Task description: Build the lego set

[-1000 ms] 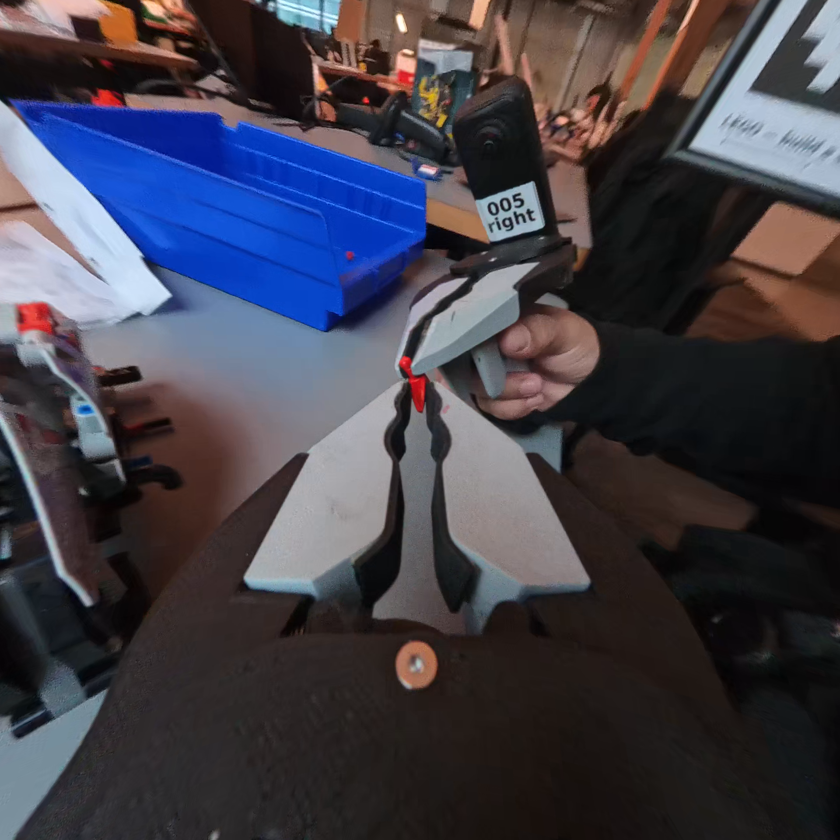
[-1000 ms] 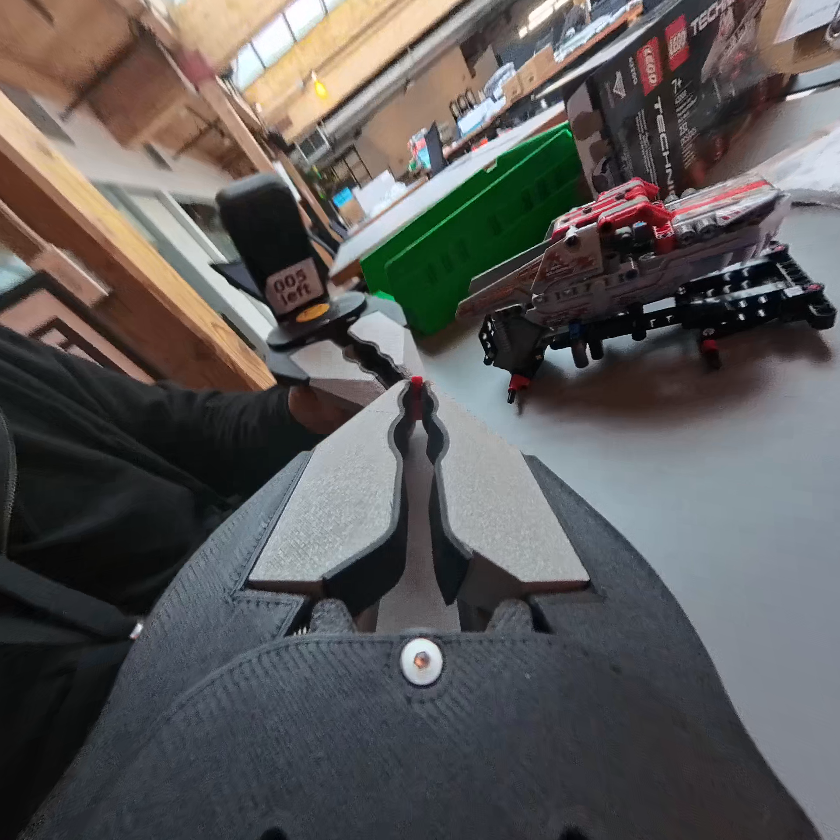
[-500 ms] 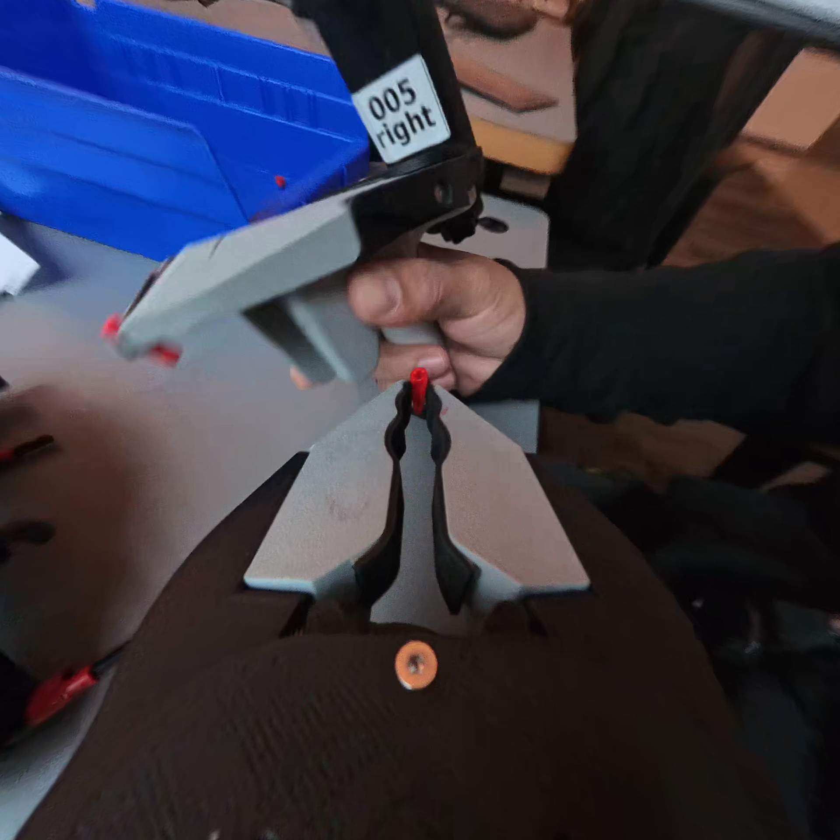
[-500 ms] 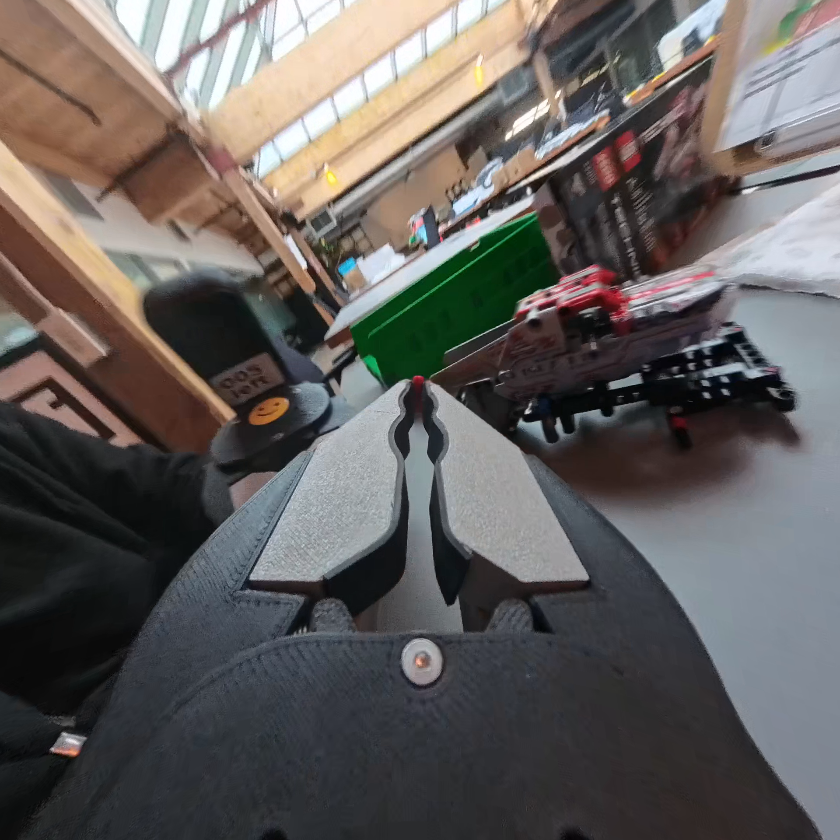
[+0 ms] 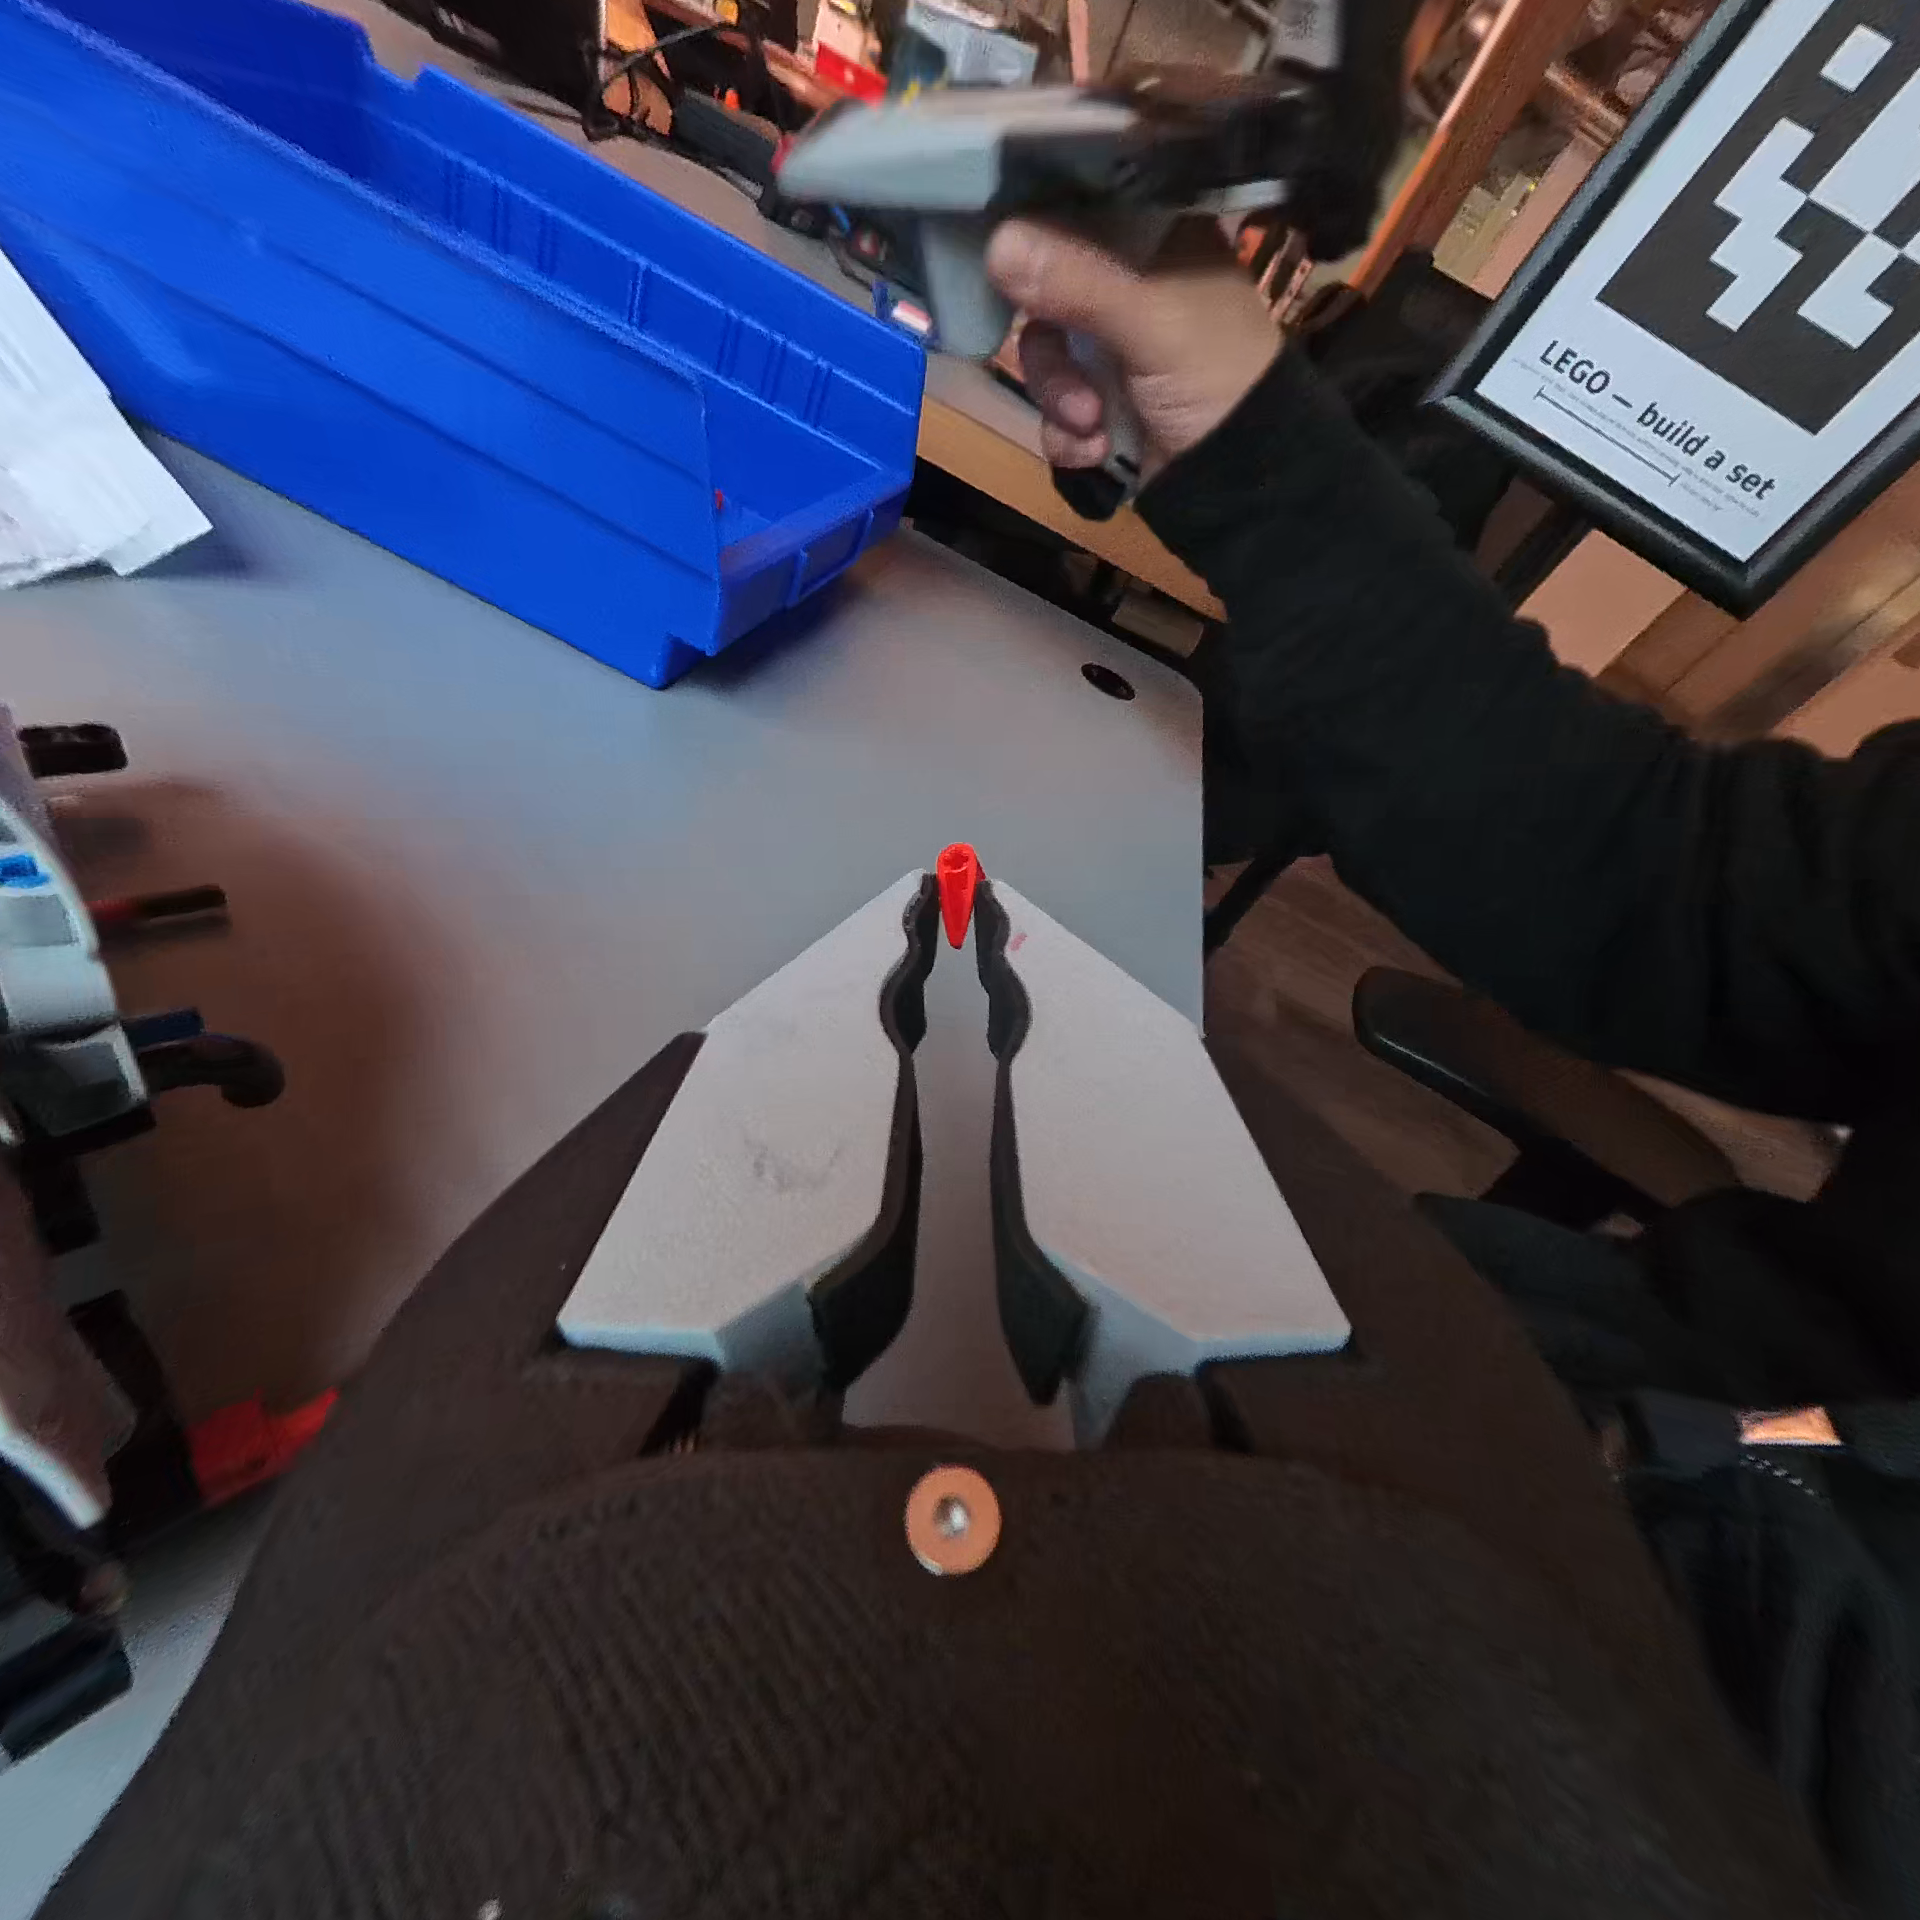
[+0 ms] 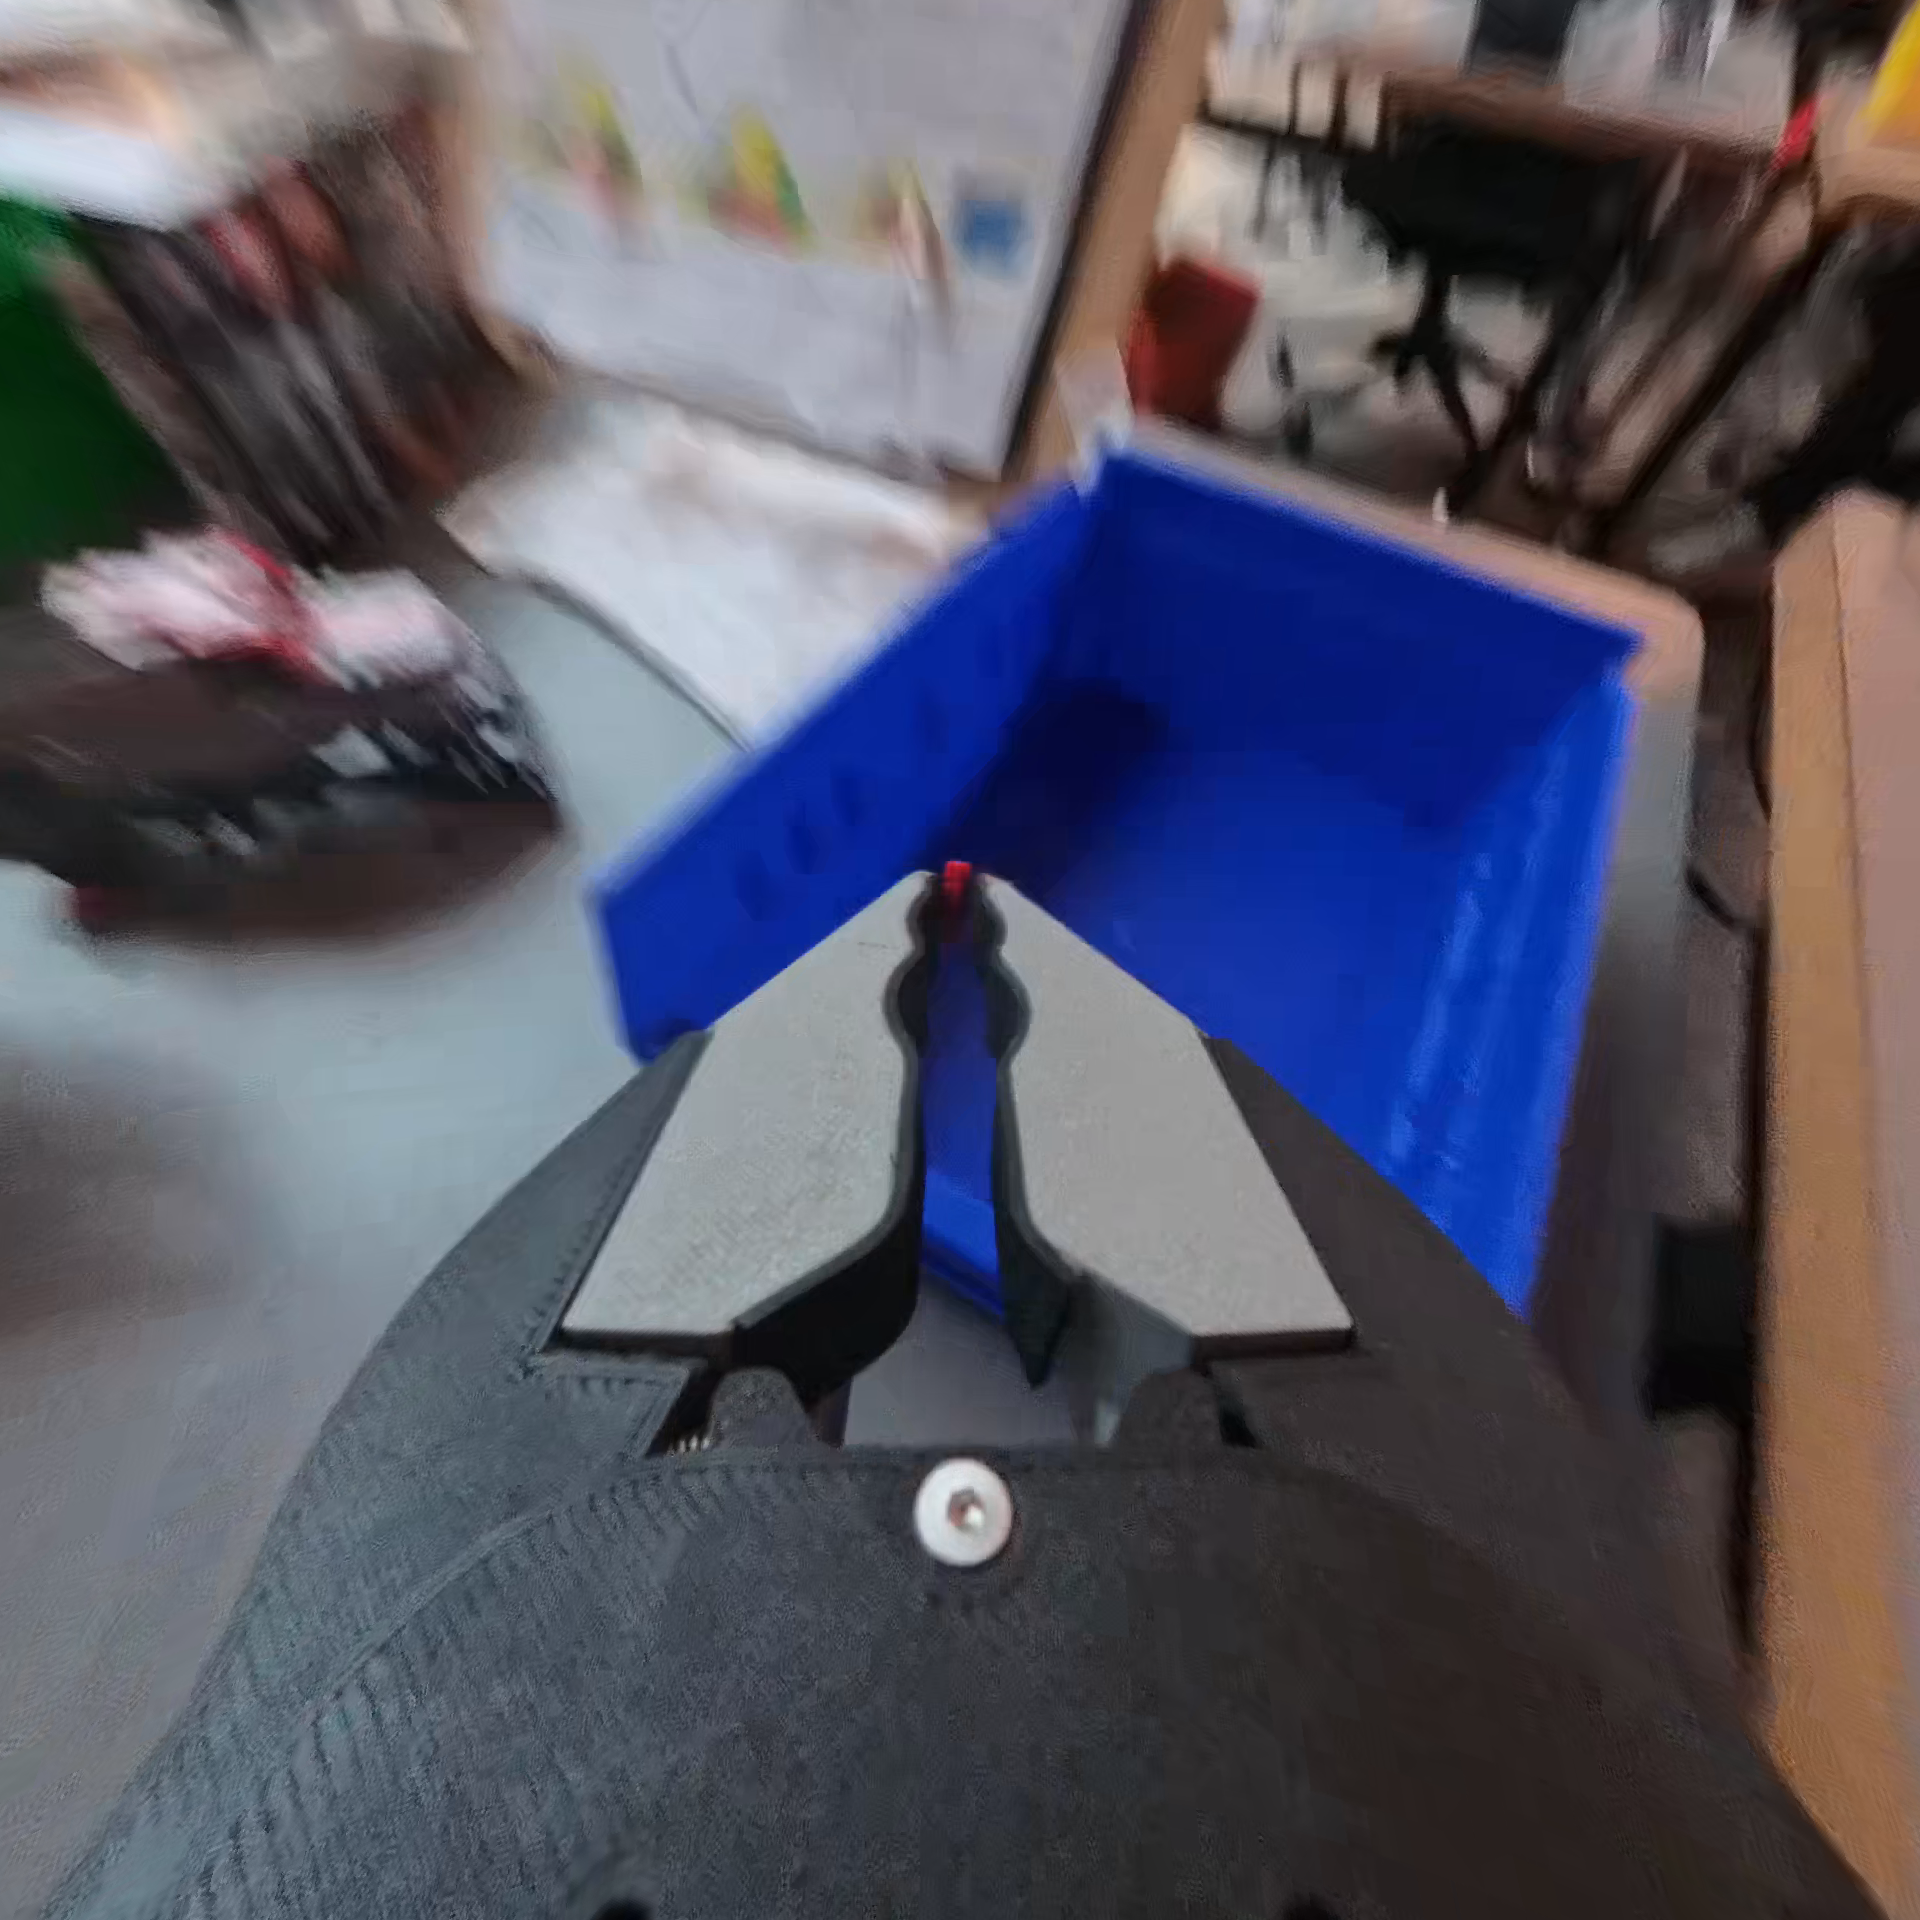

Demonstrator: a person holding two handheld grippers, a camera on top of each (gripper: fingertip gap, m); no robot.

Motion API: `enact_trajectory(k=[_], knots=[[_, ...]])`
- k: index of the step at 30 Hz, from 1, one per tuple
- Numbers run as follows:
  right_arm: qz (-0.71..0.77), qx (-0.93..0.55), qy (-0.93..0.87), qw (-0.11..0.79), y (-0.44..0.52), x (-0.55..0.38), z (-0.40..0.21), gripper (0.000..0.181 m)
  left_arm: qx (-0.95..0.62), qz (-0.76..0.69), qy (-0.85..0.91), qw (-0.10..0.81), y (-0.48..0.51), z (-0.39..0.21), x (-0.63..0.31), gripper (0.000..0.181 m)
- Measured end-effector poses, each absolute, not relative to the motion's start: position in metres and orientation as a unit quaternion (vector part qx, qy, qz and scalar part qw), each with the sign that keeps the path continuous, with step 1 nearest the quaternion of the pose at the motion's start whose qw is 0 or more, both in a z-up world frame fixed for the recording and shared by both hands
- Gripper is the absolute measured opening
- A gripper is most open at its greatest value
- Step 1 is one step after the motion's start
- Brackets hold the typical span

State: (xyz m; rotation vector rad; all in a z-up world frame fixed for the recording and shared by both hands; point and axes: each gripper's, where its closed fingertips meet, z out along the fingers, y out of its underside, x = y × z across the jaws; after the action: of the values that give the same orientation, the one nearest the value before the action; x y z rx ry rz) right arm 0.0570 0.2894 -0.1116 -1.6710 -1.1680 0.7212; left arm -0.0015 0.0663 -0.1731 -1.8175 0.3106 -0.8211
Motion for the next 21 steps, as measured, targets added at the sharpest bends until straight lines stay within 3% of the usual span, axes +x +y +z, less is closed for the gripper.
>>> enact_trajectory(k=[1, 4, 10, 12, 15, 21], knots=[[0.254, -0.709, -0.490, 0.439, 0.305, 0.066, -0.132, 0.015, -0.762, -0.335, 0.135, 0.537, 0.066, -0.173, -0.001, 0.004], [0.204, -0.760, -0.515, 0.339, 0.317, 0.081, -0.188, 0.013, -0.769, -0.313, 0.146, 0.538, 0.066, -0.175, 0.002, 0.004], [0.229, -0.782, -0.465, 0.346, 0.329, 0.098, -0.198, 0.025, -0.774, -0.297, 0.157, 0.537, 0.066, -0.178, 0.004, 0.004], [0.259, -0.758, -0.455, 0.390, 0.318, 0.093, -0.173, 0.027, -0.768, -0.303, 0.157, 0.542, 0.064, -0.175, 0.004, 0.004], [0.367, -0.677, -0.487, 0.411, 0.244, 0.060, -0.138, 0.020, -0.735, -0.326, 0.175, 0.568, 0.059, -0.162, 0.009, 0.004], [0.563, -0.585, -0.548, 0.200, 0.073, 0.012, -0.159, 0.016, -0.687, -0.275, 0.232, 0.631, 0.047, -0.147, 0.015, 0.004]])
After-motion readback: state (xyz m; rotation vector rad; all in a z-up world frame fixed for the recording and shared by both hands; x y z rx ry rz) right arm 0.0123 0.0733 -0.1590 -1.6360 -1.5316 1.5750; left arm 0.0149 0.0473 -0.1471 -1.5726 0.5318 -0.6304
